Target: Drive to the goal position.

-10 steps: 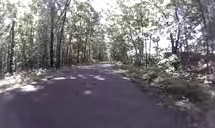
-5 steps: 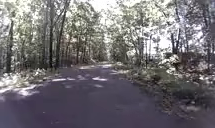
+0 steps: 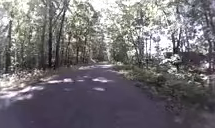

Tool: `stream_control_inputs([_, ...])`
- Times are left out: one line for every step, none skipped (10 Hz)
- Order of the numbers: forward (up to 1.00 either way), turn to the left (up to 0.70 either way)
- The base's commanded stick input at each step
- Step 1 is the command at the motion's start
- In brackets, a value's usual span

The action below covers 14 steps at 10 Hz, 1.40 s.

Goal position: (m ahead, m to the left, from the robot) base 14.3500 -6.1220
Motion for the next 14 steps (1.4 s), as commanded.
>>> stream_control_inputs([0.45,0.00])
stream_control_inputs([0.45,0.00])
stream_control_inputs([0.45,0.00])
stream_control_inputs([0.45,0.00])
stream_control_inputs([0.45,0.00])
stream_control_inputs([0.45,0.00])
stream_control_inputs([0.45,0.00])
stream_control_inputs([0.45,0.00])
stream_control_inputs([0.45,0.00])
stream_control_inputs([0.45,0.00])
stream_control_inputs([0.45,0.00])
stream_control_inputs([0.45,0.00])
stream_control_inputs([0.45,0.00])
stream_control_inputs([0.45,0.00])
